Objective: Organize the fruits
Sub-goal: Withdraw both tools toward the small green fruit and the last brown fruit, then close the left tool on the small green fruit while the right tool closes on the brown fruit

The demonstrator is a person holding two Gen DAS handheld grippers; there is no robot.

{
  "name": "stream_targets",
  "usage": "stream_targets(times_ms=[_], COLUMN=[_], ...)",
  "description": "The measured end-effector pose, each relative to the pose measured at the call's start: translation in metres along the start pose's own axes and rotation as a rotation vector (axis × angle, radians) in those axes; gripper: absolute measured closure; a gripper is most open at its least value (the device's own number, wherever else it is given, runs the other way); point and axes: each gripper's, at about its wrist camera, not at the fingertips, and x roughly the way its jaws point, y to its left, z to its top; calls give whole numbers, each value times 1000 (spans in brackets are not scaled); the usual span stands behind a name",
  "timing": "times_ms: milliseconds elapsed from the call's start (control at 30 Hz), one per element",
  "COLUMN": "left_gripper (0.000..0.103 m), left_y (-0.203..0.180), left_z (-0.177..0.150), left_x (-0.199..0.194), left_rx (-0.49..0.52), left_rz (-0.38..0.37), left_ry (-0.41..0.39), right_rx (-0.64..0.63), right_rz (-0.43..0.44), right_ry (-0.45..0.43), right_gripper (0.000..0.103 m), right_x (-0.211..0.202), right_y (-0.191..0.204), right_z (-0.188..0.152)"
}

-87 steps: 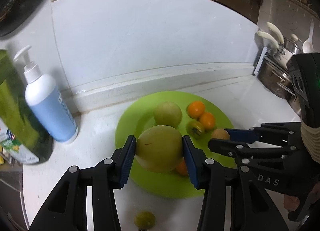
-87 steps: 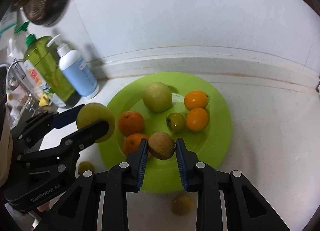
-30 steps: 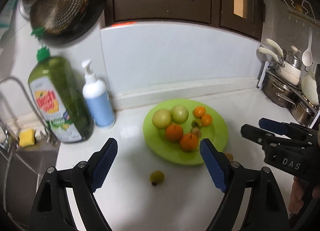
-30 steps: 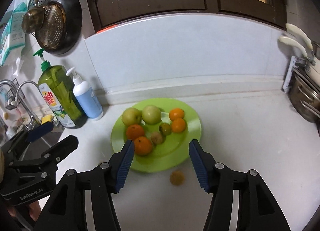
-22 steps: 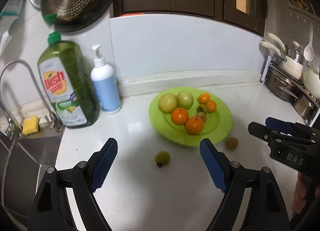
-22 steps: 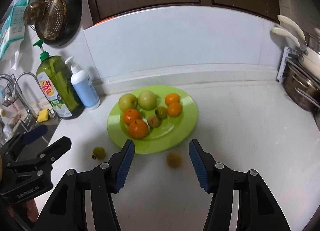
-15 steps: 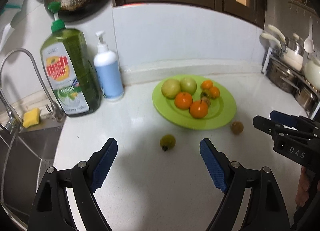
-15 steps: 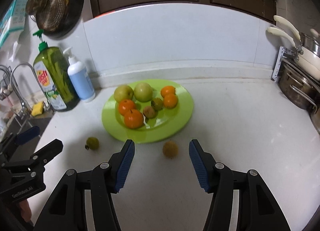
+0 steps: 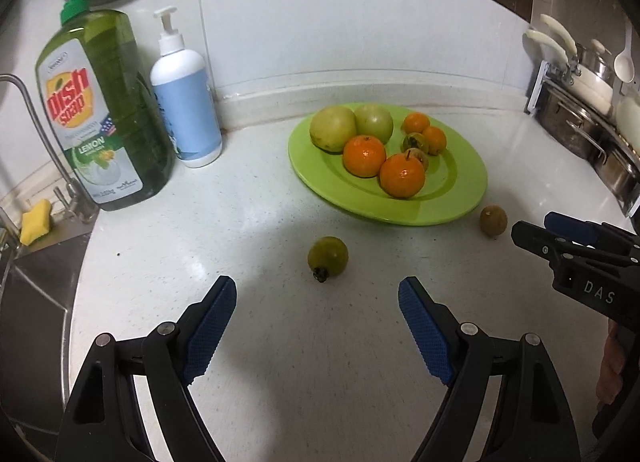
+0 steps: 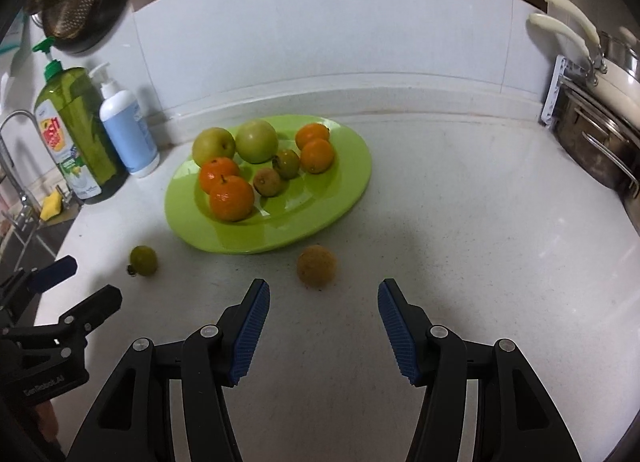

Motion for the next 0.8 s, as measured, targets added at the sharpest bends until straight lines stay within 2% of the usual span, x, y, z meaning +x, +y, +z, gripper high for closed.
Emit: stream_targets(times_ms=[300, 500, 633, 800], left_gripper=[32, 47, 61, 71], left_y=[2, 2, 1, -1], left_z=[12, 16, 18, 18], left_x=[23, 31, 36, 40], left_rx=[-4, -6, -8, -10], left_rz=[-11, -31, -47, -72], left_ry=[14, 26, 37, 47], right_rx=[1, 1, 4, 3], right_rz=[3, 21, 37, 52], right_ry=[33, 44, 58, 63], right_gripper=[47, 55, 62, 65], right_x=[21, 29, 34, 36], right_y=[-4, -4, -4, -3], right_z=[8, 13, 14, 15])
